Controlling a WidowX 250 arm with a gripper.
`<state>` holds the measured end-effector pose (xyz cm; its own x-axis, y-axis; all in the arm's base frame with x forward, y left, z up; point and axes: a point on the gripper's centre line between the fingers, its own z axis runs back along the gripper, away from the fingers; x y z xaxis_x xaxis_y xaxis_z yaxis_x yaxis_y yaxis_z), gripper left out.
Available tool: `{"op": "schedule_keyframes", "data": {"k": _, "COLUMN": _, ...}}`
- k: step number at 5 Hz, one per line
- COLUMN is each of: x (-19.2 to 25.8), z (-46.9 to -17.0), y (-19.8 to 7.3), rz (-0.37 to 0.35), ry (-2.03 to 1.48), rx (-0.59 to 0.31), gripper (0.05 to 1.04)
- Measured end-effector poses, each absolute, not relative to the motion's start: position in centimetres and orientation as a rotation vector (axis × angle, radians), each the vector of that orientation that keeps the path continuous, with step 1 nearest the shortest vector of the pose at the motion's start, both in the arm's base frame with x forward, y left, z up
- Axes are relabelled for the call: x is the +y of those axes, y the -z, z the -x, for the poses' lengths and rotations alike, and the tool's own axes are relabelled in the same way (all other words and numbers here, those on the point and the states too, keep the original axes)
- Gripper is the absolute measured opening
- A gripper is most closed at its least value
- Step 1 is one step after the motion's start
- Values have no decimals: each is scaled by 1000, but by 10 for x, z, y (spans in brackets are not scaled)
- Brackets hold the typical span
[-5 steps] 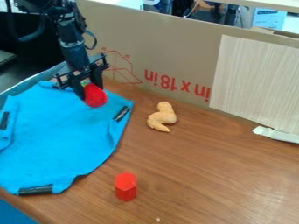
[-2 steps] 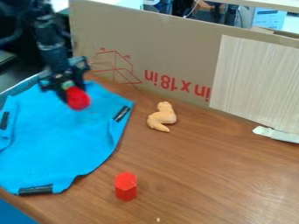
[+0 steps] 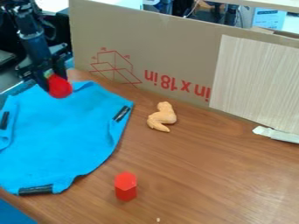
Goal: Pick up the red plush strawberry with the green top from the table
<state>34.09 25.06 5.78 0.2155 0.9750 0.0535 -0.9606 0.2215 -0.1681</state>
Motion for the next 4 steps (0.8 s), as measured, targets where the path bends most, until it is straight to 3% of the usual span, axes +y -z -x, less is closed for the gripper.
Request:
{"op": "schedule_keyframes", "data": {"k": 2, "x": 281, "z": -351, "y": -47, "rz": 86, "ry": -1444, "rx": -152, "gripper": 522}}
{"op": "schedule_keyframes", "data": {"k": 3, "x": 285, "z": -350, "y": -41, "rz": 60, "ry": -1455, "rx": -147, "gripper": 592}}
{"op": "schedule_keyframes", "data": {"k": 4, "x": 283, "z": -351, "y": -36, "rz": 41, "ry": -1442, "rx": -153, "gripper": 894}}
